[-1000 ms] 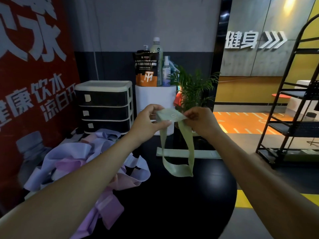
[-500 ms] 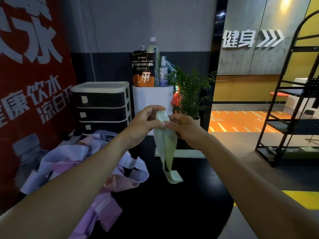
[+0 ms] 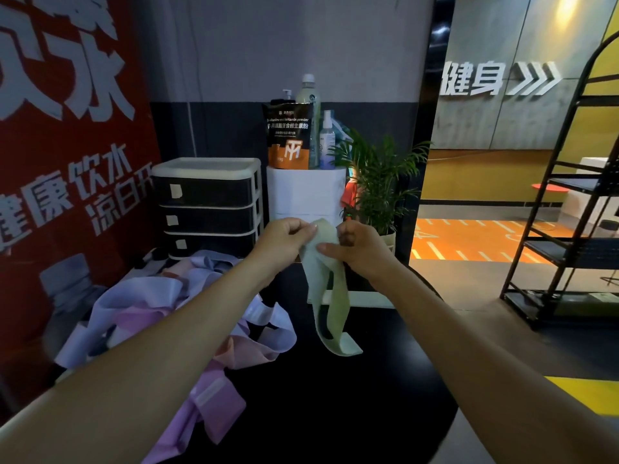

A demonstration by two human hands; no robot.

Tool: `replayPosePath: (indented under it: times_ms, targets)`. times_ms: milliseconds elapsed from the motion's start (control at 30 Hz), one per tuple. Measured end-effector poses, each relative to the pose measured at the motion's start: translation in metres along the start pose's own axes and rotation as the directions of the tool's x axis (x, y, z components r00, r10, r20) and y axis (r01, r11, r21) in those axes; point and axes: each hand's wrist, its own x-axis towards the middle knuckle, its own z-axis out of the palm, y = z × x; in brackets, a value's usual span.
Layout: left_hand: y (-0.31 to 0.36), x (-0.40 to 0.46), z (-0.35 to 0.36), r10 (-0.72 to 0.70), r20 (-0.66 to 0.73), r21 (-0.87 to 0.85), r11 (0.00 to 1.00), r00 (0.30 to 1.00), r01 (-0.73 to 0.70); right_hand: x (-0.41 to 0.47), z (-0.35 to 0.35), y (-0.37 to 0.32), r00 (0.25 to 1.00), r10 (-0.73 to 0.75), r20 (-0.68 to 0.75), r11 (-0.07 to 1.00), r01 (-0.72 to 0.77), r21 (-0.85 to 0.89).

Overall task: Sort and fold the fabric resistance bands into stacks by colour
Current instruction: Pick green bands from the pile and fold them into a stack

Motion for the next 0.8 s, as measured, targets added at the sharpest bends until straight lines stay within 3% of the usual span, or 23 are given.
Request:
replayPosePath:
  times_ms: [200, 367, 567, 700, 800]
  targets:
    - [0.013, 0.000, -0.009, 0.084, -0.007, 0.019, 0.996, 0.996, -0.084, -0.001, -0.003, 0.010, 0.993, 0.027, 0.113, 1.000, -0.025, -0.019]
    - [0.016, -0.003, -0.017, 0.128, -0.056, -0.055, 0.990, 0.990, -0.131, -0.004, 0.003, 0.019, 0.972, 0.061, 0.226, 0.983, -0.020, -0.181]
    - [-0.005, 0.000, -0.032, 0.033, -0.230, -0.152, 0.986, 0.973, -0.069, -0.008, -0.007, 0.052, 0.949, 0.159, 0.271, 0.933, -0.055, -0.356]
    - [-0.027, 0.009, -0.035, -0.083, -0.346, -0.198, 0.980, 0.935, 0.014, -0.013, -0.023, 0.081, 0.902, 0.282, 0.327, 0.758, 0.000, -0.652]
    - [-0.037, 0.014, -0.036, -0.157, -0.382, -0.256, 0.965, 0.911, 0.059, -0.021, -0.044, 0.105, 0.889, 0.370, 0.272, 0.701, -0.075, -0.709]
